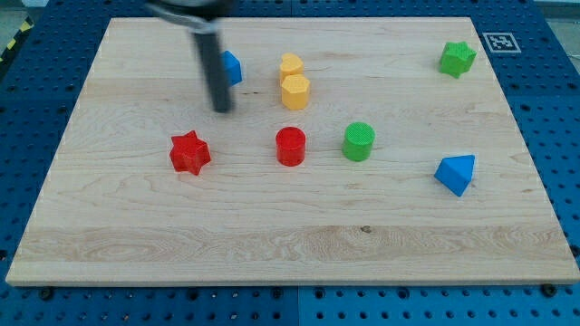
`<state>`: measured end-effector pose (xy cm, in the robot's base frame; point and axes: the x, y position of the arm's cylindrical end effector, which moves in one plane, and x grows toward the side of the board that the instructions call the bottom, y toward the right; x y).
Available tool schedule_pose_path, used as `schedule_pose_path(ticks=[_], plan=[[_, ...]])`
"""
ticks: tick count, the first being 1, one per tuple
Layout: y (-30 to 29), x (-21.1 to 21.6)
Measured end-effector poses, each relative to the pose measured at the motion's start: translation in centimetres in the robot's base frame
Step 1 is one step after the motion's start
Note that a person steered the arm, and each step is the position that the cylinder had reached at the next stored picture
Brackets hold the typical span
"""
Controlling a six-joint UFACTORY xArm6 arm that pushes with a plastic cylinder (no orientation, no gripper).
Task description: Push the red star into the yellow blocks
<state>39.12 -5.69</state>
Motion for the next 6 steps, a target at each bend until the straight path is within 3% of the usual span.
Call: schedule_pose_path(ticks=[1, 2, 3, 4, 5, 6], plan=[[-6.1, -0.4], [-18.9, -0.7], [-24.6, 1.8], [-16.7, 10.3], [-2.4, 7.4], [3.7, -2.1]])
